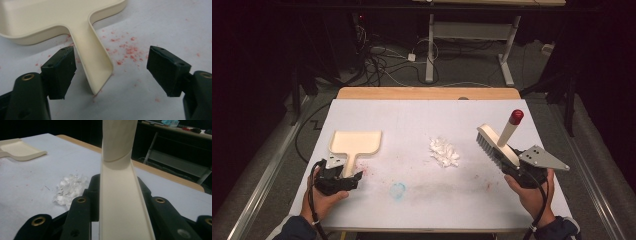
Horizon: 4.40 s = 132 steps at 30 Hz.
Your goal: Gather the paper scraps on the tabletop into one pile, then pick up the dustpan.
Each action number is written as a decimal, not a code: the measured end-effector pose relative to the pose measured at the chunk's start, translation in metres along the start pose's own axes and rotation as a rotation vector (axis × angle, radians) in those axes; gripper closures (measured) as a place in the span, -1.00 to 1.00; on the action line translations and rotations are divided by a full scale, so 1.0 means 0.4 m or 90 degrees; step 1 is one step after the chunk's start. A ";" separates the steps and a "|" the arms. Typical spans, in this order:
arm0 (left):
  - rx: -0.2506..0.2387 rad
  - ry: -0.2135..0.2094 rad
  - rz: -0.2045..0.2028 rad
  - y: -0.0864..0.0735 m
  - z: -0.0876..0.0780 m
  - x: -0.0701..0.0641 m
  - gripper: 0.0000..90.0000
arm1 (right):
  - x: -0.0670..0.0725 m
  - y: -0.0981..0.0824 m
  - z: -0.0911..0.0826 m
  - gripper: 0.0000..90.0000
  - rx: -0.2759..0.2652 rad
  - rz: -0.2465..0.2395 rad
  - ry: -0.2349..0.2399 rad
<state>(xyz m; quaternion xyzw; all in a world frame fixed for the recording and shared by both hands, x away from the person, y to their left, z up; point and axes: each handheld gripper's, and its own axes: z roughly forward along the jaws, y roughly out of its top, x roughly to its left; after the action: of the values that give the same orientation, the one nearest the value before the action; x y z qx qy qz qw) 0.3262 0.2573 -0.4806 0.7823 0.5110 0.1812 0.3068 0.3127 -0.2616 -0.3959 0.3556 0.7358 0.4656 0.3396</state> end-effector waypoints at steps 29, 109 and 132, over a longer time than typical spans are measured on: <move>0.004 0.011 -0.035 0.050 0.071 0.061 0.40 | 0.008 -0.026 0.015 0.49 0.014 0.008 0.009; 0.075 -0.155 0.256 0.096 0.014 -0.148 0.42 | 0.017 0.012 0.361 0.50 0.190 0.066 0.037; 0.077 -0.178 0.273 0.128 0.040 -0.175 0.42 | 0.014 0.021 0.369 0.50 0.210 0.063 0.063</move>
<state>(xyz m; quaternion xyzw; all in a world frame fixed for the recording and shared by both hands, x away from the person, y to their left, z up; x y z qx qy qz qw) 0.3421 0.1739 -0.4564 0.9071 0.2958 0.1017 0.2817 0.4342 -0.1889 -0.4384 0.4191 0.7995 0.3717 0.2168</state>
